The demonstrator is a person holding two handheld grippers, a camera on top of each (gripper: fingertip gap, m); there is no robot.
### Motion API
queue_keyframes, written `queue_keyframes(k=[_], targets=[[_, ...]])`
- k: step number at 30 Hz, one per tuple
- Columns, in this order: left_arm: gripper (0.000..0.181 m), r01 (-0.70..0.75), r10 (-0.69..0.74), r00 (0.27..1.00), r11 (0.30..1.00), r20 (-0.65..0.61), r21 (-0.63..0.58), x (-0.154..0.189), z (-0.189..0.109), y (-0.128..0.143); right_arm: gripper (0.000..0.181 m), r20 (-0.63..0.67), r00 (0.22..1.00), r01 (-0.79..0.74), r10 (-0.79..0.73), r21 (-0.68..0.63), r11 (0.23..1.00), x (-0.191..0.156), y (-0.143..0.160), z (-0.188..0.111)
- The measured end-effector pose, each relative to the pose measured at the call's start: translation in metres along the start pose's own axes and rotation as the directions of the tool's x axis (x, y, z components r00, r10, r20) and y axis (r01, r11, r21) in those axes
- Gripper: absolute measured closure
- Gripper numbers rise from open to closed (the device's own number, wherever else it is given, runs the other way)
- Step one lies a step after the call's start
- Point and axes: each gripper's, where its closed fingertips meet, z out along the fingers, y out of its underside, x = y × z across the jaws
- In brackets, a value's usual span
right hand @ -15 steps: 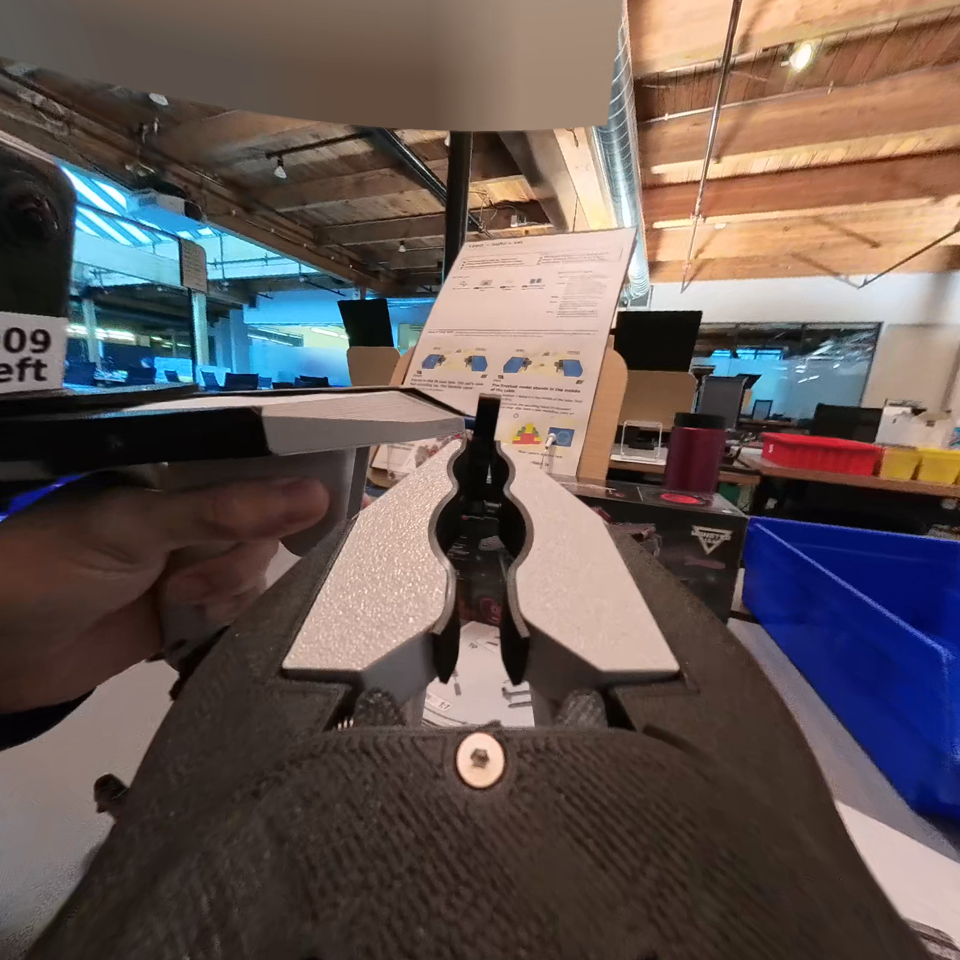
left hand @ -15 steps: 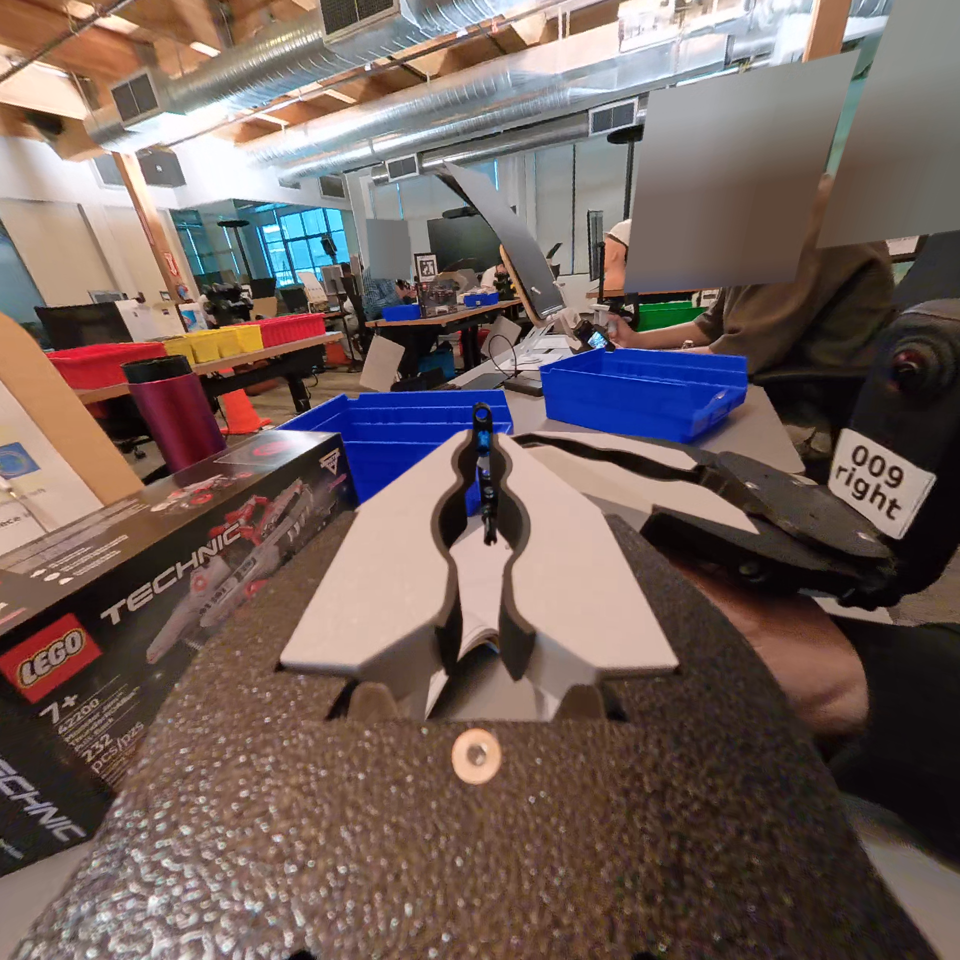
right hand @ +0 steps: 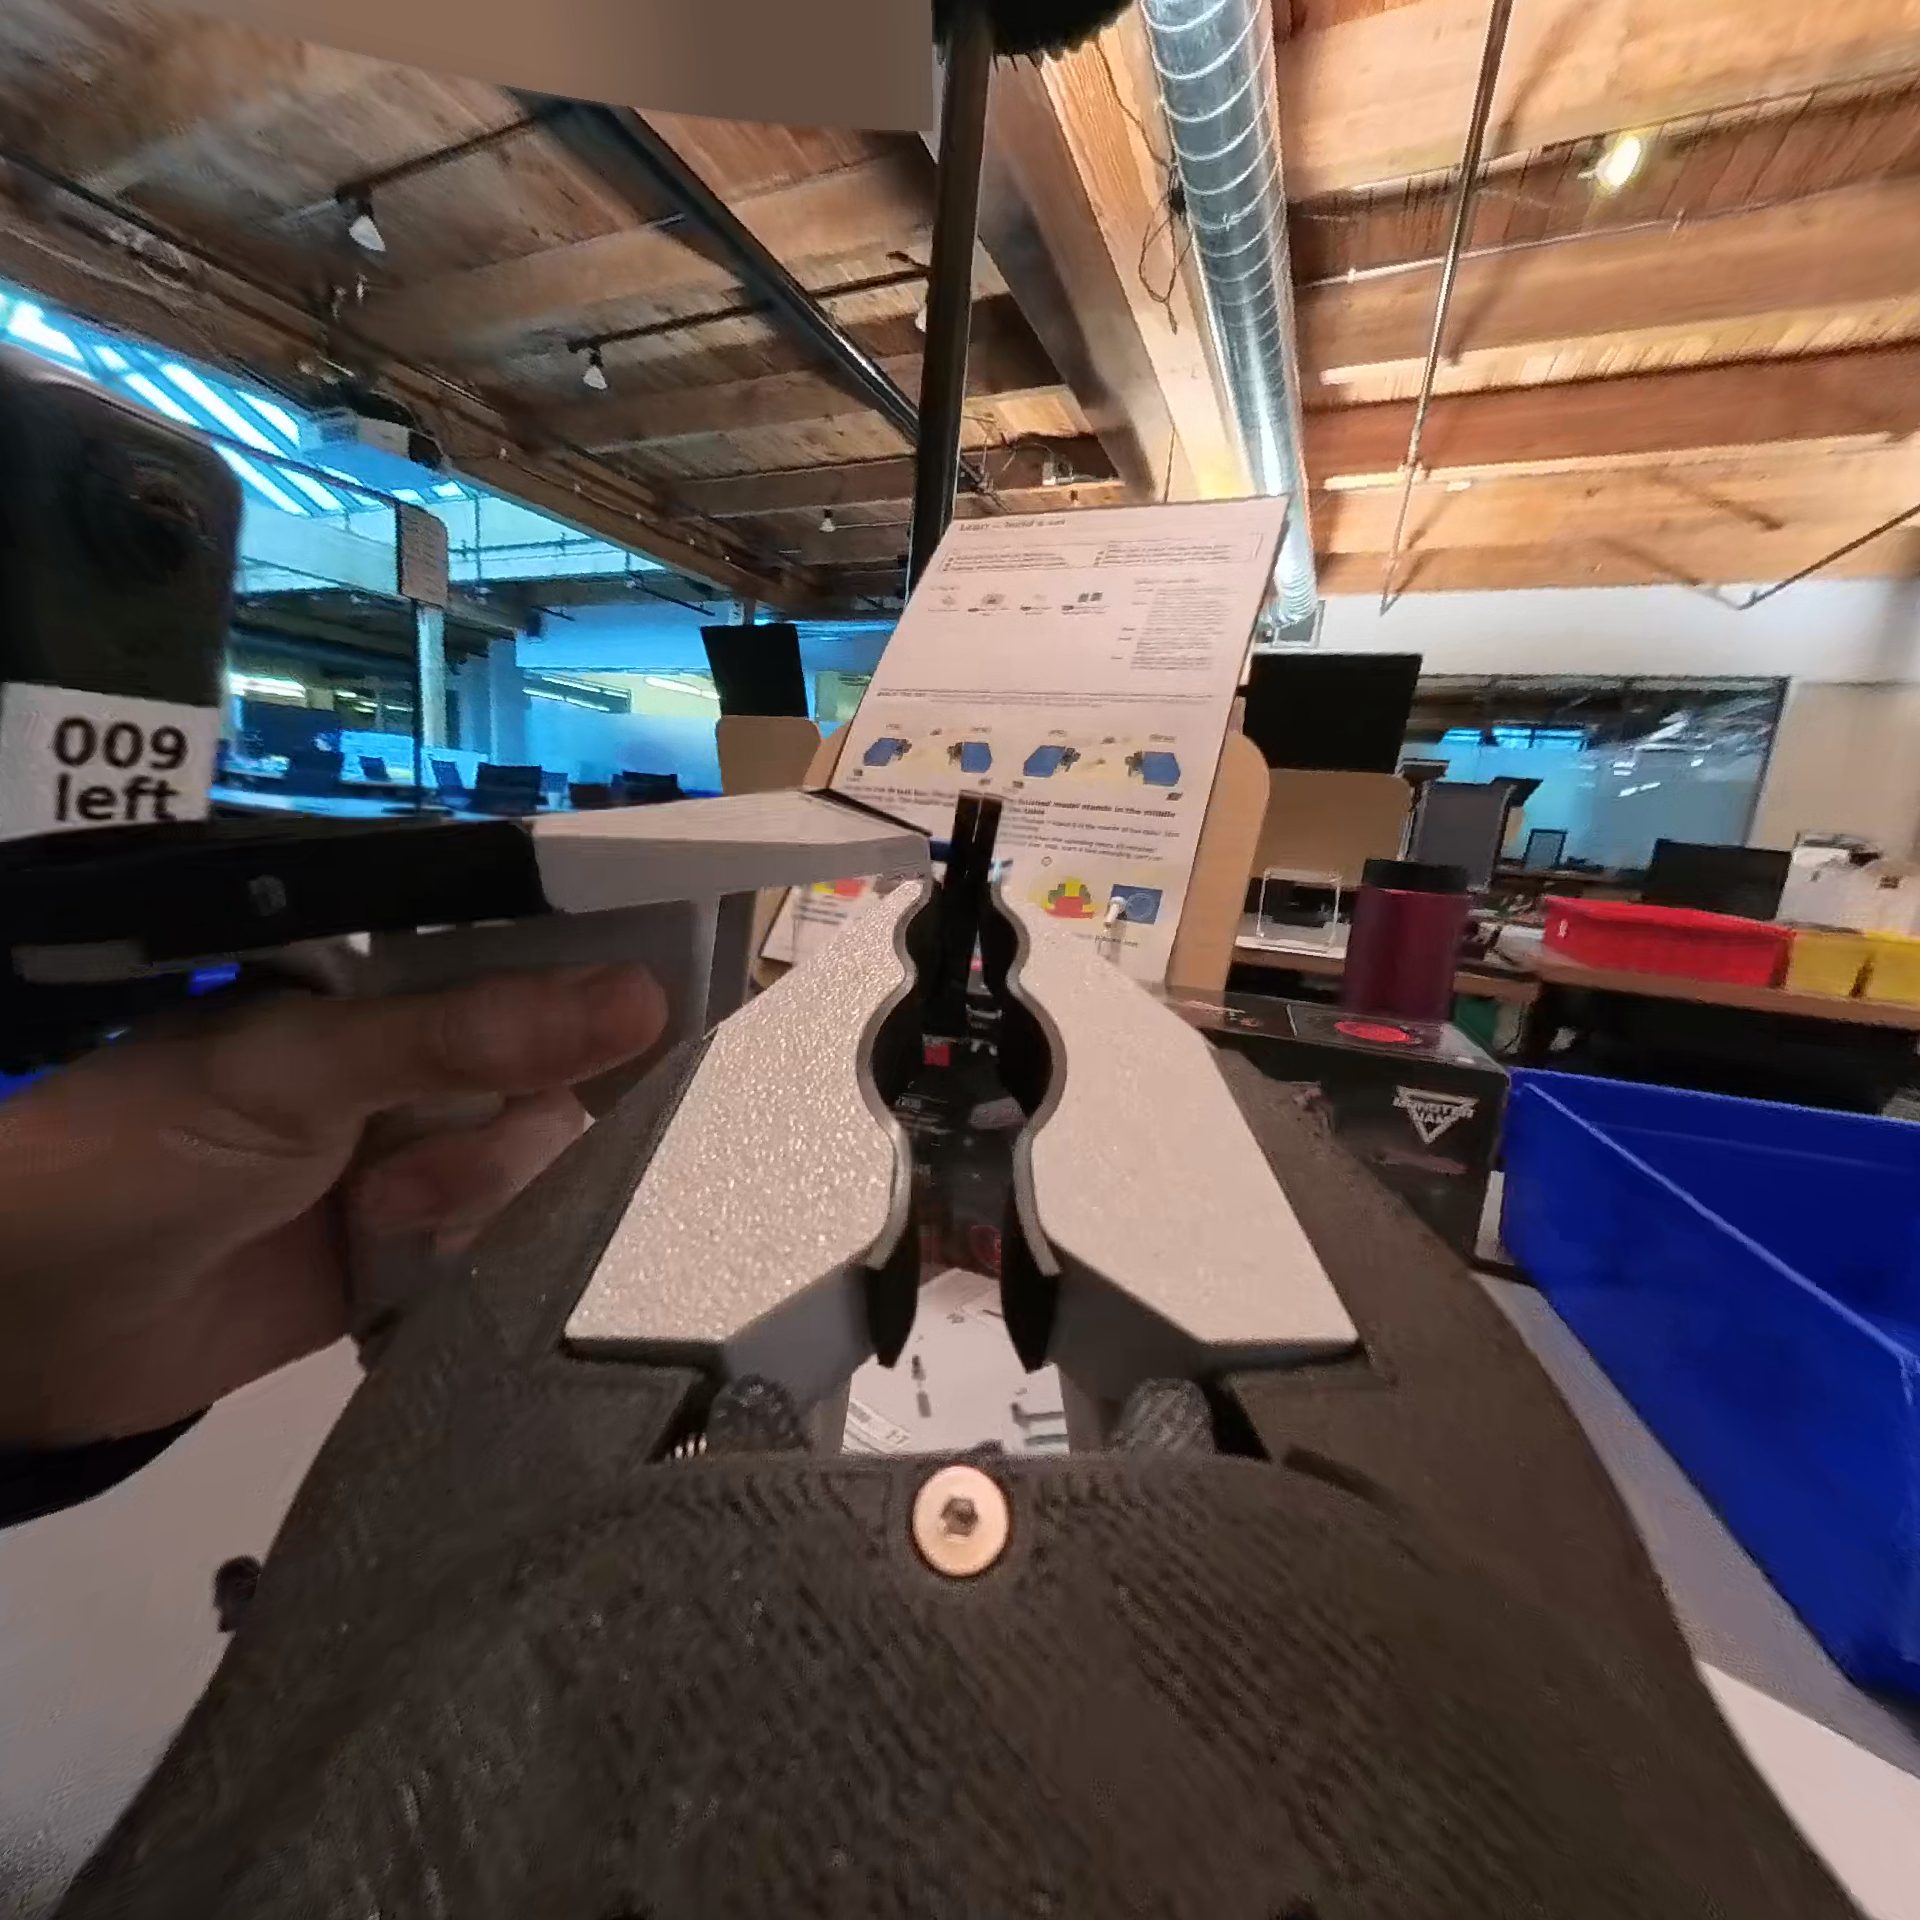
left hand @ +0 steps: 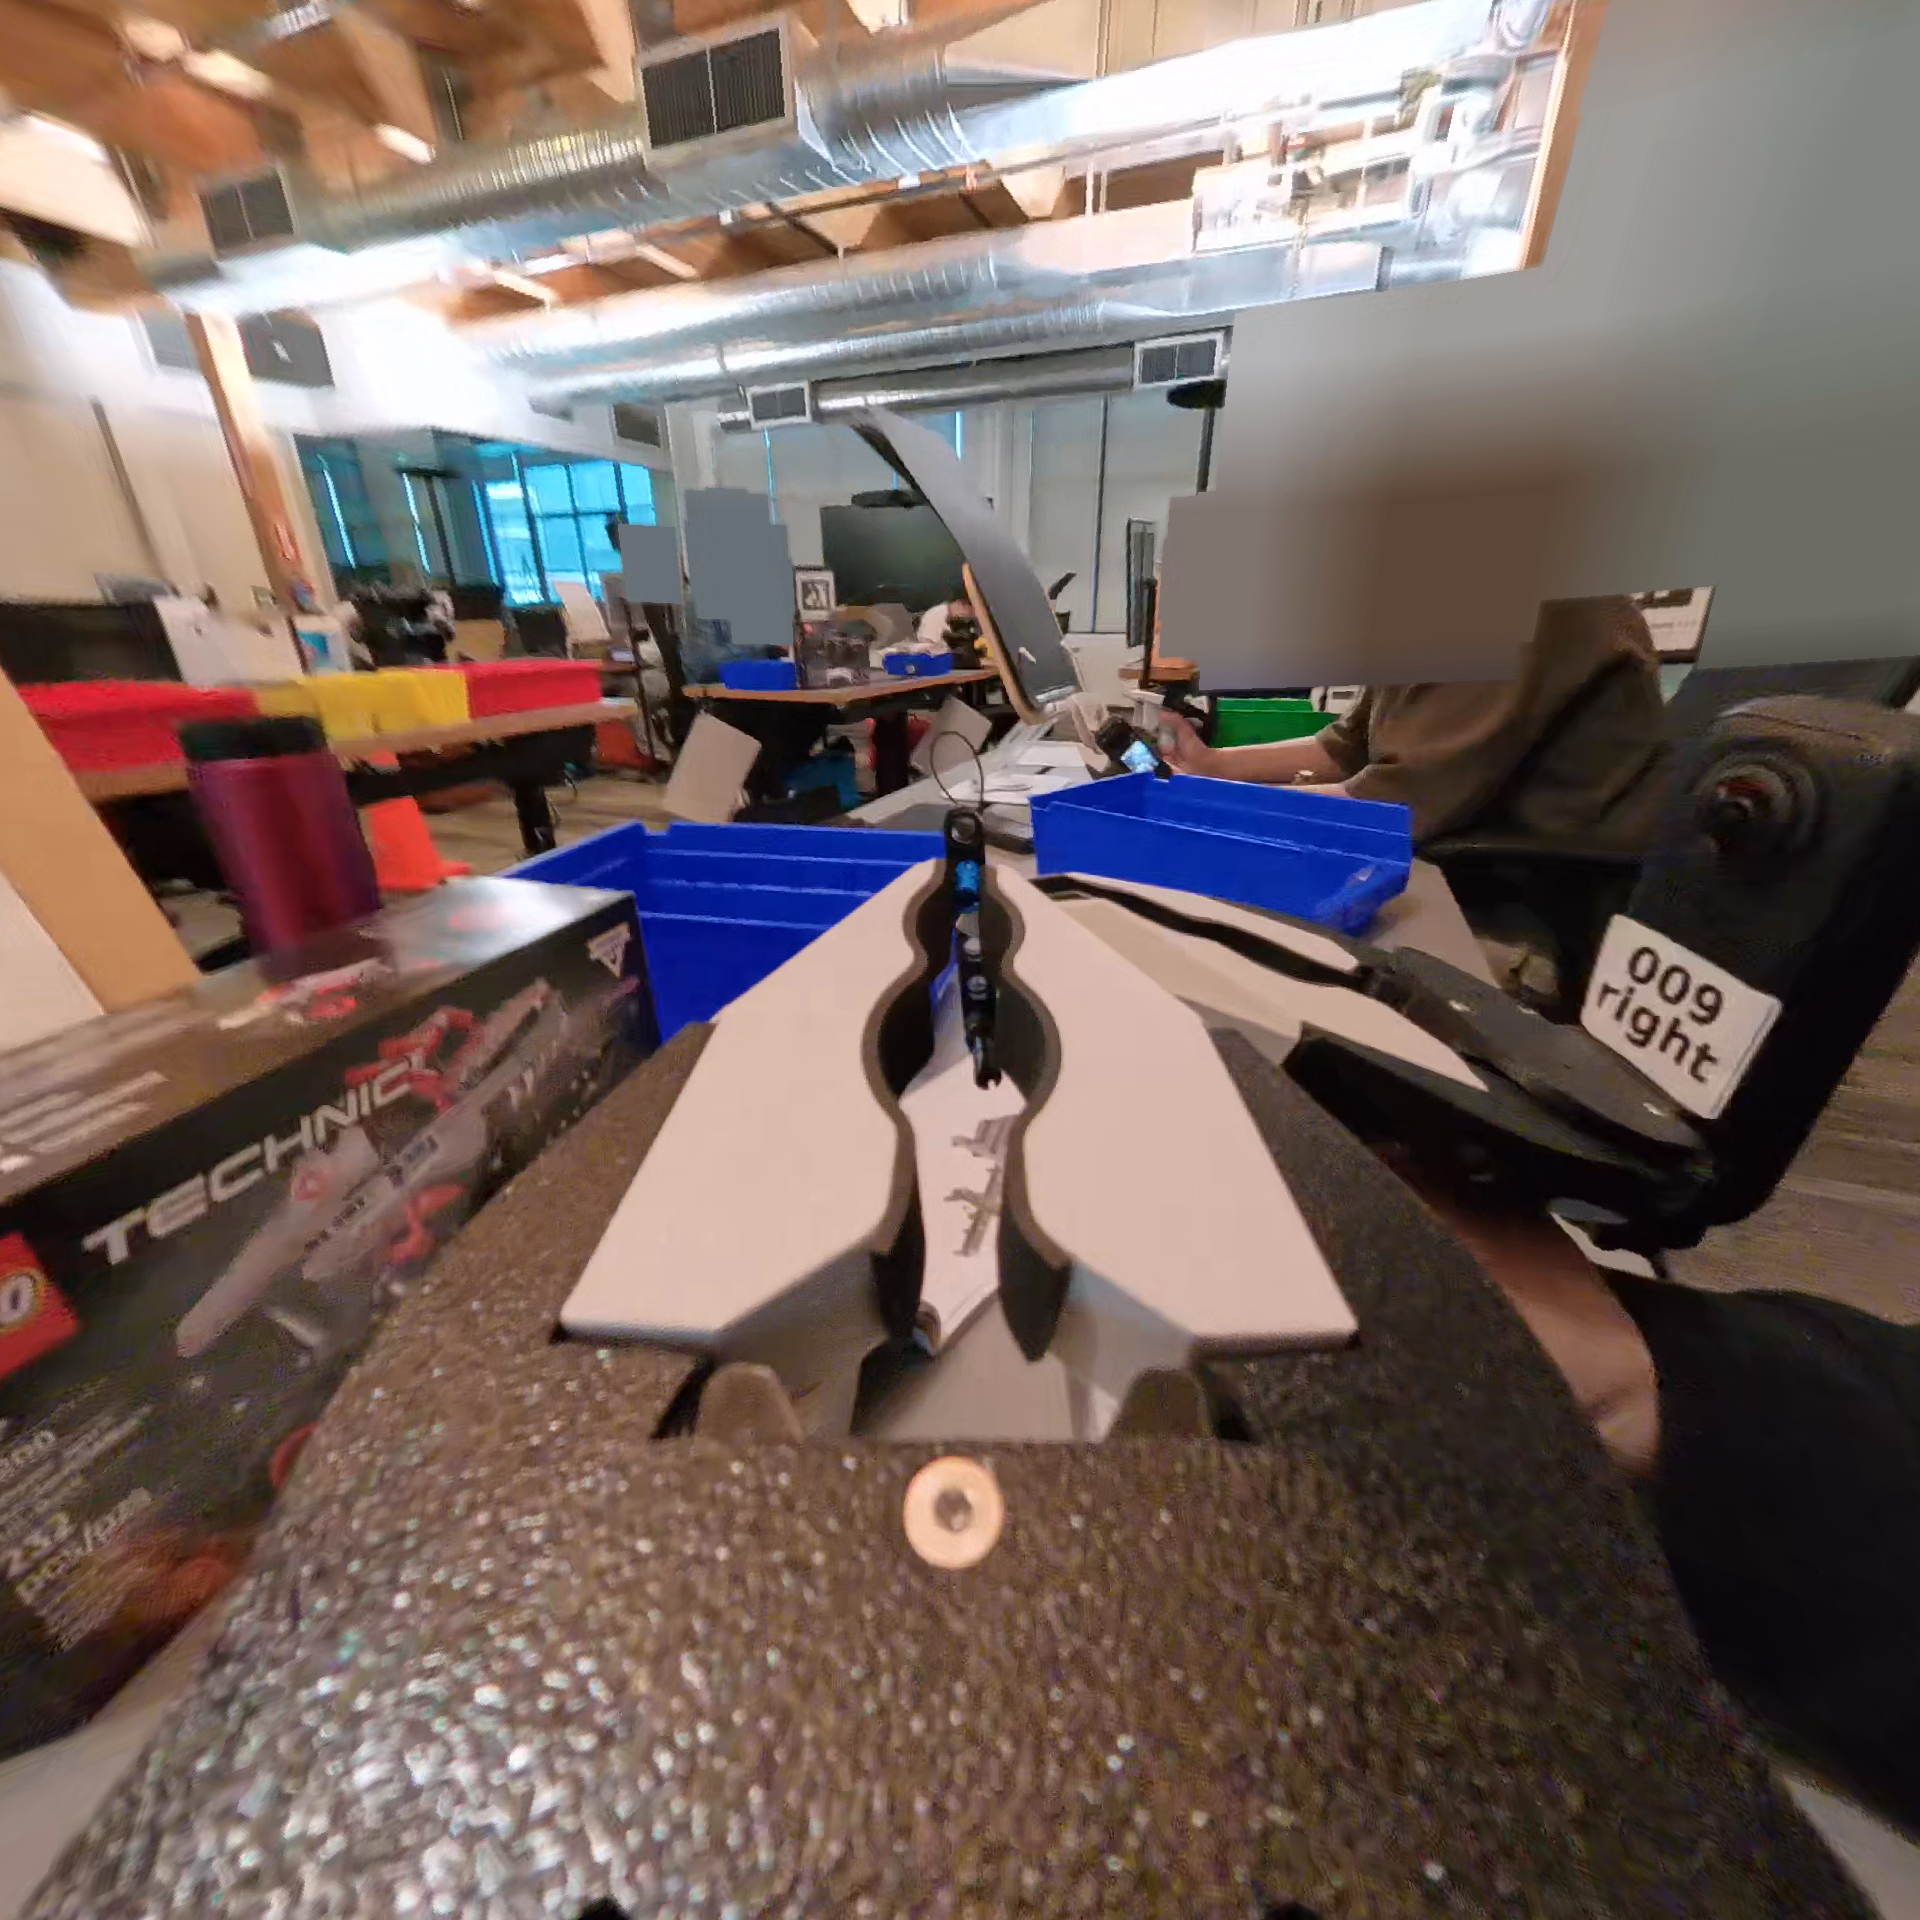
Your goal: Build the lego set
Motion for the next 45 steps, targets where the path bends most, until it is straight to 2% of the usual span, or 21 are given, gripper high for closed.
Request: queue_keyframes(k=[1, 3, 4, 6, 10, 14, 15, 18, 19, 22, 25, 37, 45], targets=[[0.178, -0.007, 0.007, 1.000, 1.000, 0.002, -0.008, -0.001, 0.001, 0.002, 0.176, -0.003, 1.000, 0.015, -0.015, -0.007, 1.000, 0.001, 0.002, 0.000], [0.175, -0.143, 0.144, 0.989, 0.989, 0.034, -0.026, -0.002, 0.002, 0.006, 0.176, -0.004, 1.000, 0.001, -0.001, -0.014, 1.000, 0.002, 0.007, 0.000], [0.179, -0.196, 0.198, 0.979, 0.980, 0.044, -0.044, -0.003, 0.002, 0.007, 0.176, 0.007, 1.000, -0.022, 0.022, -0.016, 1.000, 0.003, 0.008, 0.001], [0.178, -0.209, 0.211, 0.977, 0.977, 0.031, -0.045, -0.002, 0.002, 0.004, 0.175, 0.003, 0.999, 0.039, -0.039, -0.004, 0.999, 0.003, 0.004, 0.000], [0.178, 0.076, -0.076, 0.997, 0.997, -0.027, 0.010, 0.002, 0.001, 0.000, 0.176, -0.038, 0.984, 0.177, -0.176, 0.008, 0.984, 0.001, -0.001, -0.002], [0.178, 0.333, -0.323, 0.939, 0.940, -0.119, 0.079, 0.004, 0.000, -0.003, 0.176, -0.061, 0.973, 0.222, -0.222, 0.005, 0.975, 0.000, -0.005, -0.003], [0.178, 0.322, -0.309, 0.942, 0.942, -0.131, 0.096, 0.004, -0.001, -0.003, 0.175, -0.065, 0.974, 0.218, -0.218, 0.003, 0.976, -0.001, -0.005, -0.003], [0.178, 0.028, -0.019, 0.997, 0.994, -0.080, 0.106, 0.004, 0.000, -0.006, 0.176, -0.046, 0.983, 0.177, -0.176, 0.017, 0.984, 0.000, -0.007, -0.002], [0.178, -0.008, 0.015, 0.997, 0.995, -0.072, 0.095, 0.004, 0.000, -0.007, 0.175, -0.037, 0.988, 0.152, -0.151, 0.024, 0.988, 0.000, -0.008, -0.002], [0.179, -0.089, 0.090, 0.996, 0.995, -0.015, 0.043, 0.002, 0.002, -0.004, 0.176, 0.008, 0.996, -0.085, 0.085, 0.028, 0.996, 0.002, -0.004, 0.000], [0.178, -0.165, 0.166, 0.986, 0.986, 0.029, -0.019, -0.002, 0.003, 0.001, 0.176, -0.011, 0.989, -0.149, 0.149, 0.014, 0.989, 0.003, 0.003, 0.000], [0.168, -0.113, 0.115, 0.993, 0.993, 0.037, -0.045, -0.001, 0.008, 0.007, 0.176, -0.080, 0.996, -0.043, 0.043, 0.007, 0.999, 0.012, 0.002, -0.001], [0.176, -0.038, 0.039, 0.999, 0.999, 0.009, -0.024, 0.005, 0.008, 0.003, 0.176, -0.100, 0.993, 0.068, -0.067, 0.006, 0.998, 0.010, -0.001, -0.001]])
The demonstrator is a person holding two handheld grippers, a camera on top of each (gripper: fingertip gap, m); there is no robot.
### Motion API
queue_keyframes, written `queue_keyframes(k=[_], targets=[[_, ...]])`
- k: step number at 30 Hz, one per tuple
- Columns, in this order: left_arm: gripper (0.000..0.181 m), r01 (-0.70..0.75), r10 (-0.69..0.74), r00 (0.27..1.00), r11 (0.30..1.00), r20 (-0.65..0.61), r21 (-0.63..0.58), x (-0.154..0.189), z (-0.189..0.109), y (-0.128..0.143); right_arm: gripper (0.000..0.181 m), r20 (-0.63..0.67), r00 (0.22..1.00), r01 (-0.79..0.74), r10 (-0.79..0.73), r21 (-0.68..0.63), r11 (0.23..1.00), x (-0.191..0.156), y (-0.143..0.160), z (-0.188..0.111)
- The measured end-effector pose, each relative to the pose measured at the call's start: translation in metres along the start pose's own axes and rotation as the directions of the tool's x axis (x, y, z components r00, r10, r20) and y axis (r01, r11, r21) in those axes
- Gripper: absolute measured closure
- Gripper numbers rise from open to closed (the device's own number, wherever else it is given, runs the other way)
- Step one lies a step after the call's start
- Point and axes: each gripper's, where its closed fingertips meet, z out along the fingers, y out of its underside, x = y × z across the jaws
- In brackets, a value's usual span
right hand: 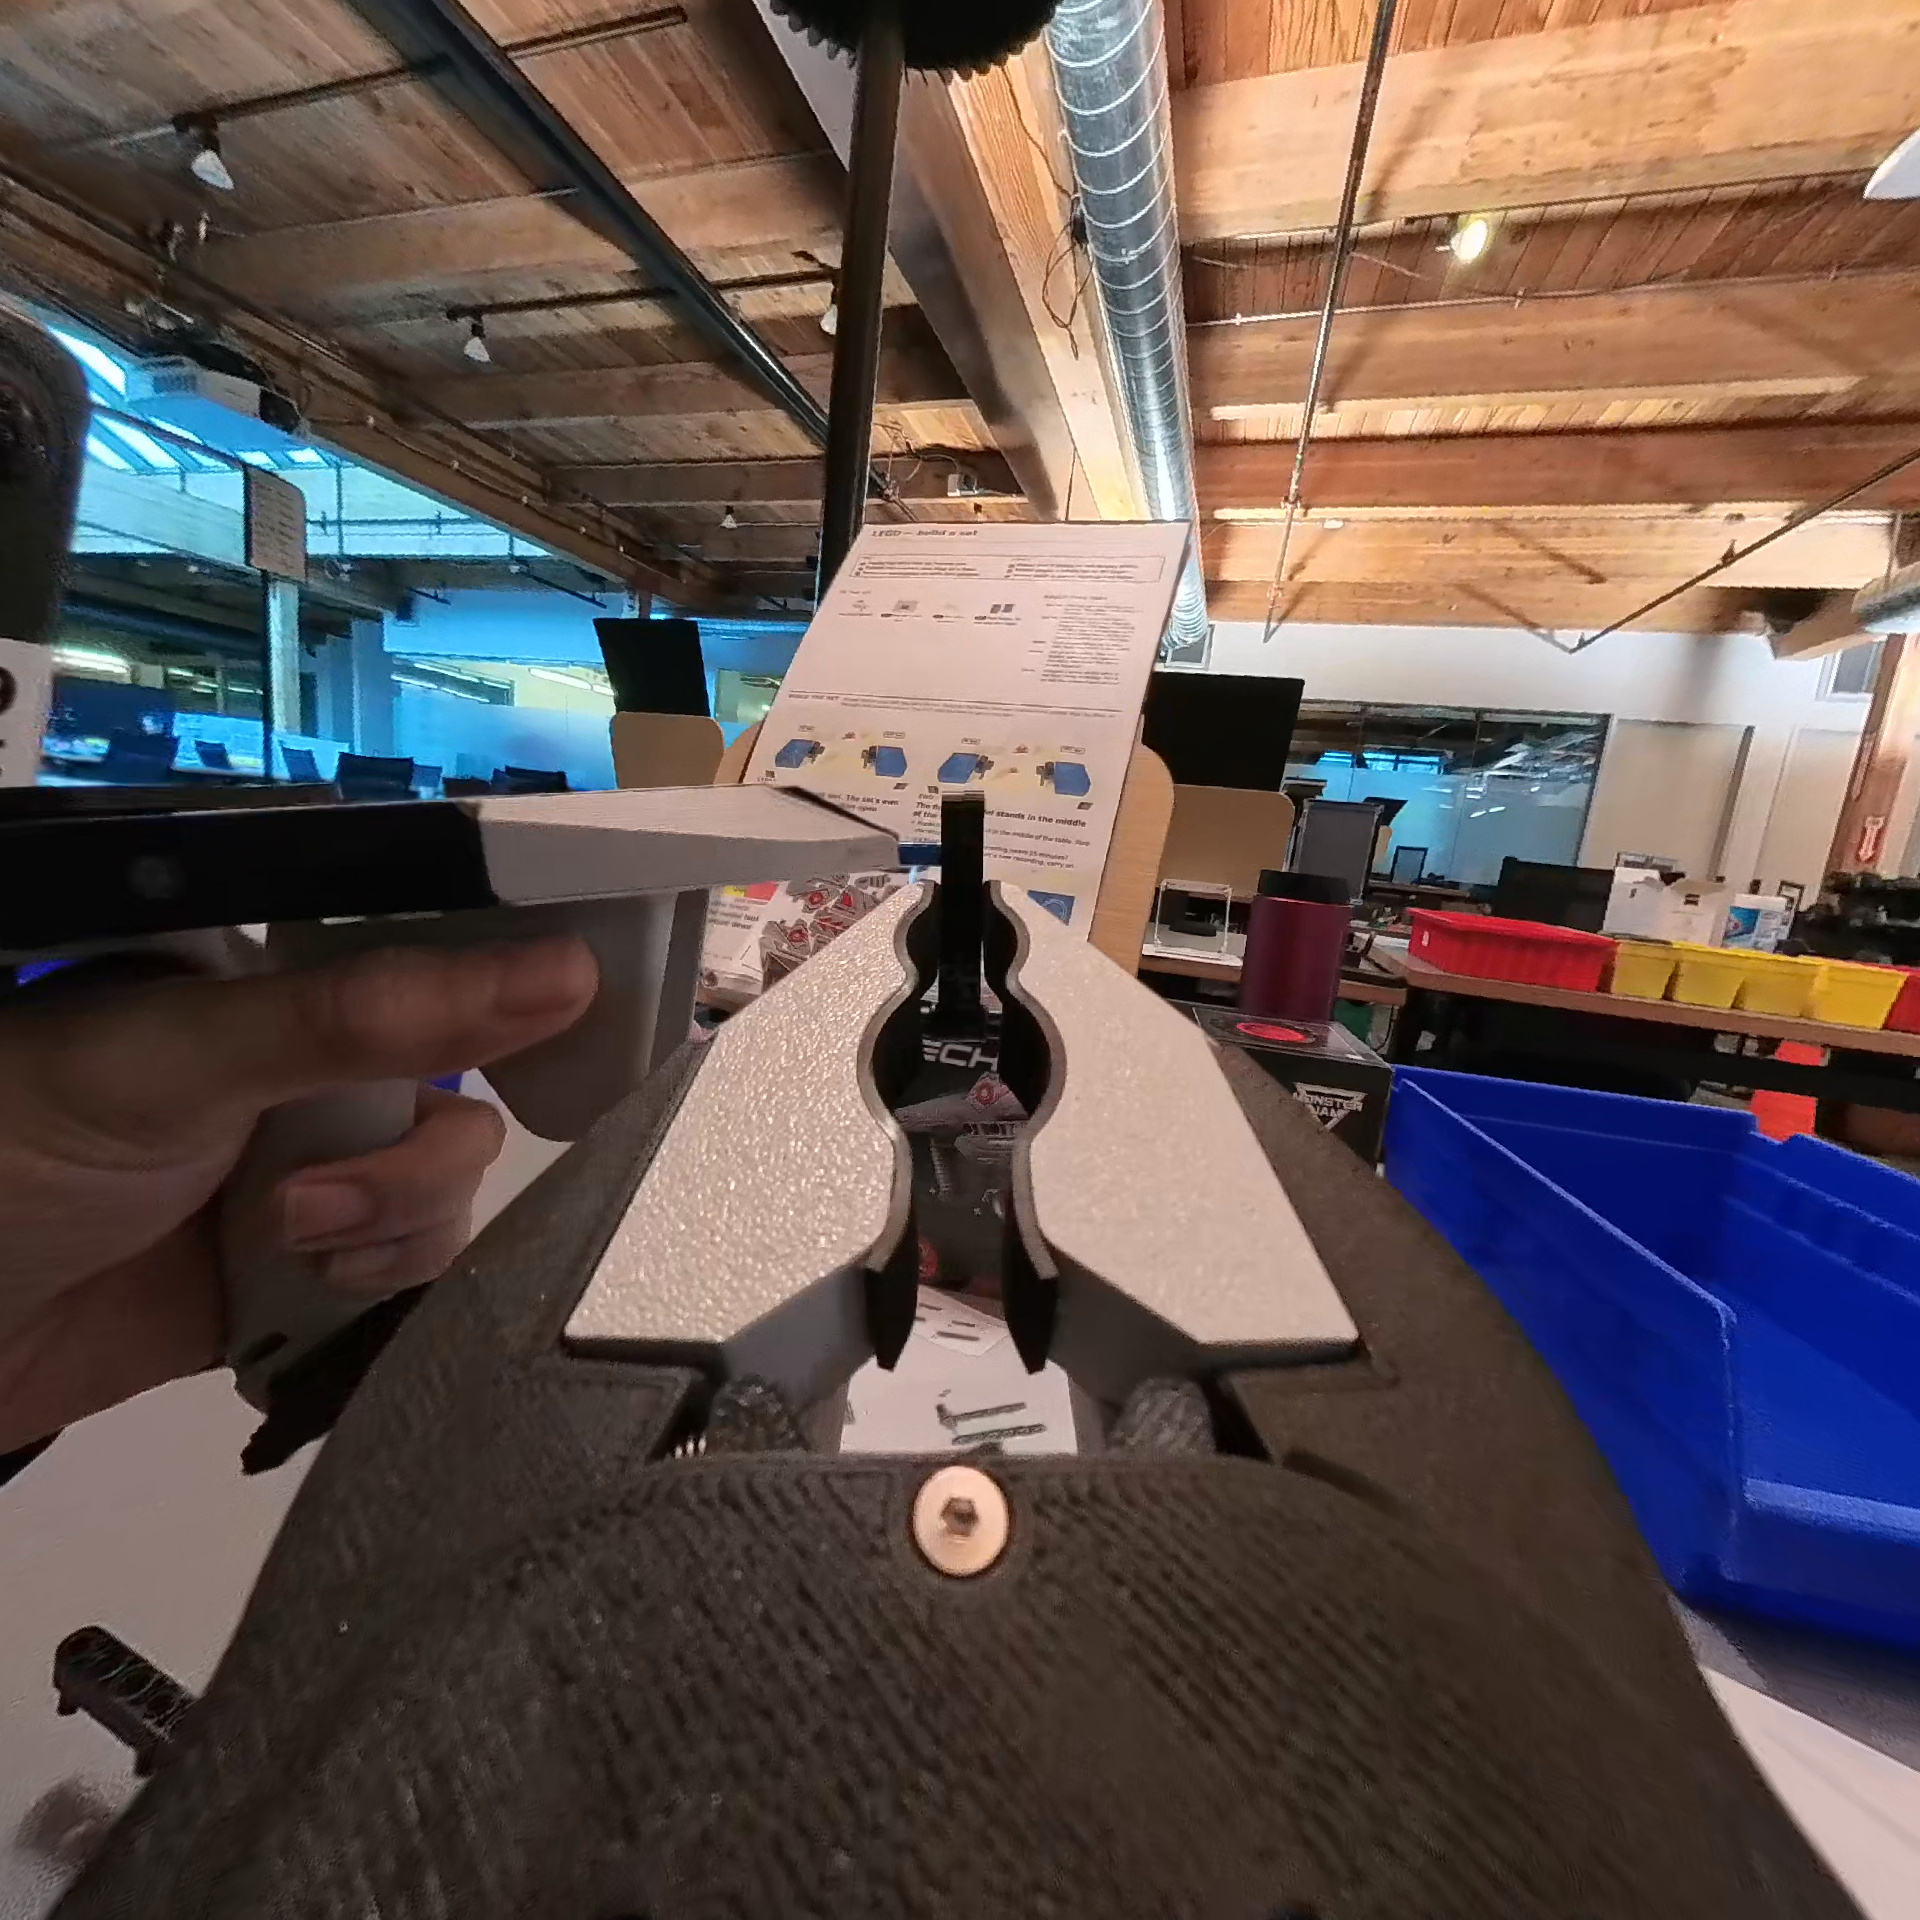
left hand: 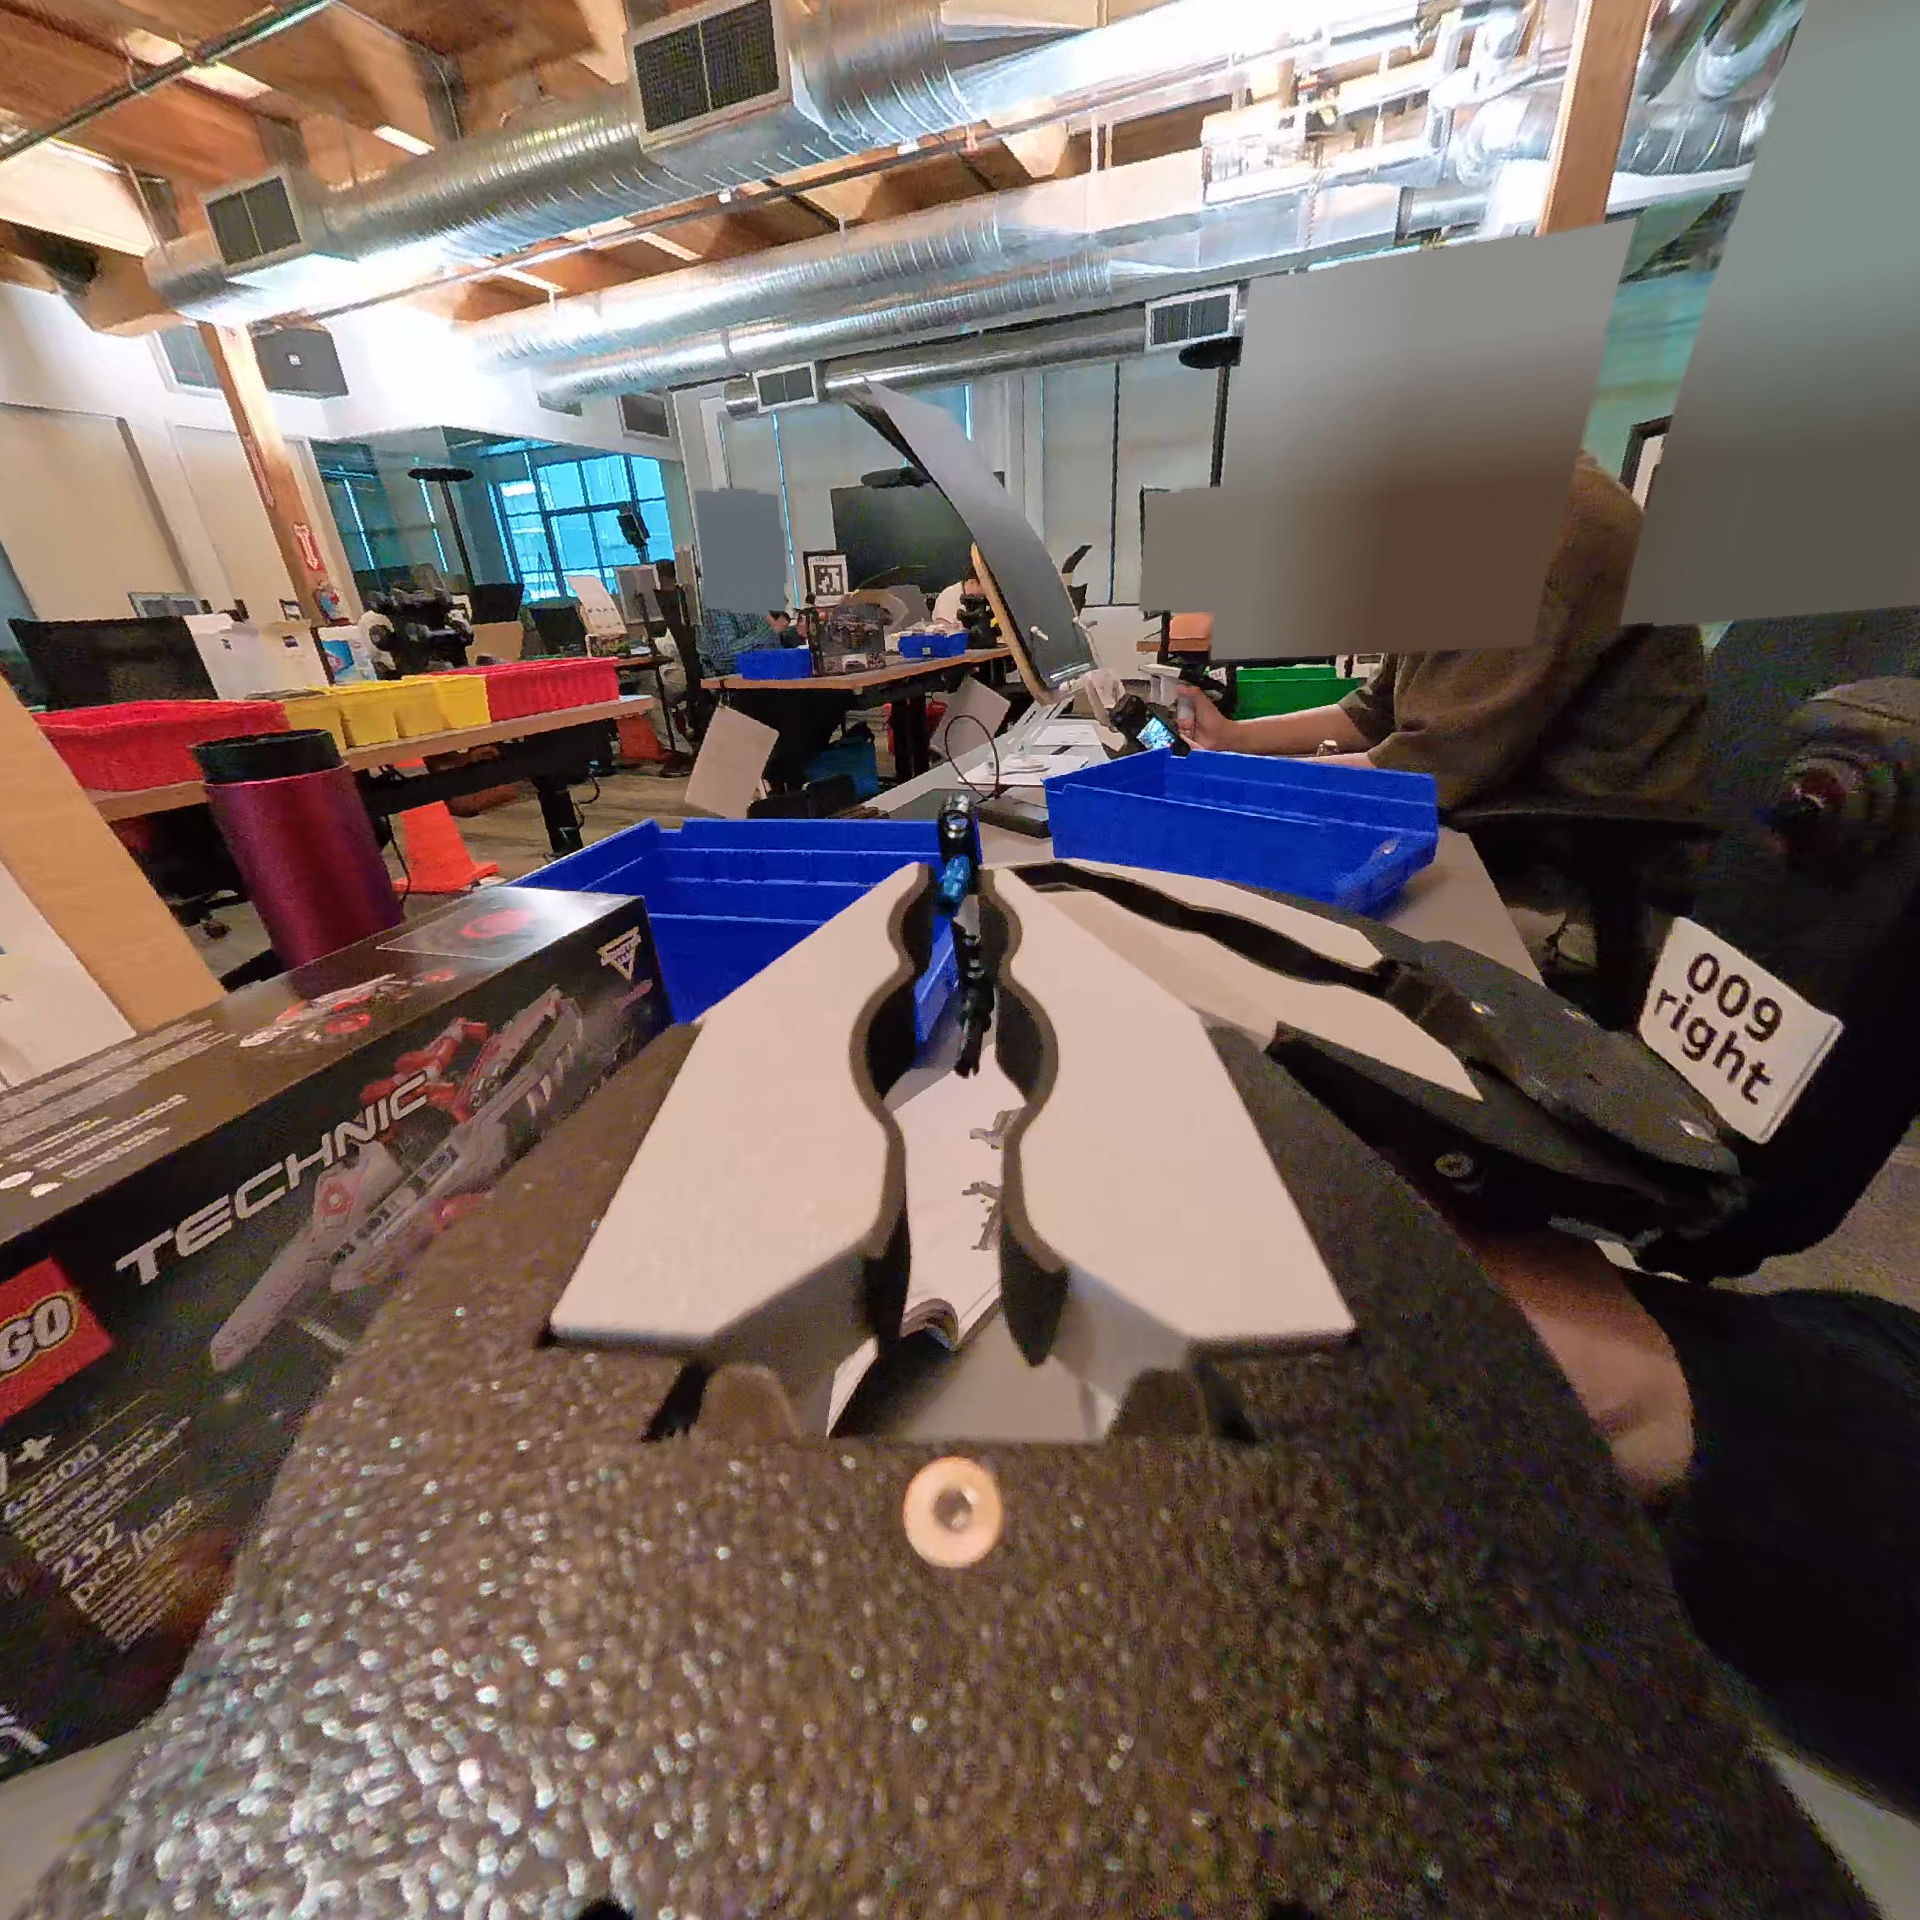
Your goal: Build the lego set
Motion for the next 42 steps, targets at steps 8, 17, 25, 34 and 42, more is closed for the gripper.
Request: queue_keyframes(k=[8, 17, 25, 34, 42], targets=[[0.178, 0.040, -0.040, 0.999, 0.999, -0.007, 0.019, -0.002, -0.002, -0.002, 0.176, 0.025, 0.999, 0.044, -0.044, 0.005, 0.999, -0.003, -0.002, 0.000], [0.178, -0.005, 0.003, 0.999, 0.999, -0.034, -0.033, -0.005, -0.002, 0.002, 0.177, 0.048, 0.976, 0.215, -0.213, -0.036, 0.976, -0.004, 0.004, 0.002], [0.178, 0.179, -0.183, 0.978, 0.983, -0.098, -0.041, -0.008, -0.001, 0.006, 0.177, 0.063, 0.968, 0.246, -0.243, -0.045, 0.968, -0.004, 0.007, 0.002], [0.177, 0.016, -0.022, 0.995, 0.998, -0.101, -0.062, -0.004, 0.002, 0.006, 0.176, 0.215, 0.974, -0.075, 0.074, -0.006, 0.997, -0.002, 0.007, 0.003], [0.148, -0.081, 0.055, 0.951, 0.994, -0.304, -0.074, 0.017, -0.010, -0.007, 0.176, 0.521, 0.817, -0.298, 0.248, 0.012, 0.955, -0.016, -0.003, -0.011]])
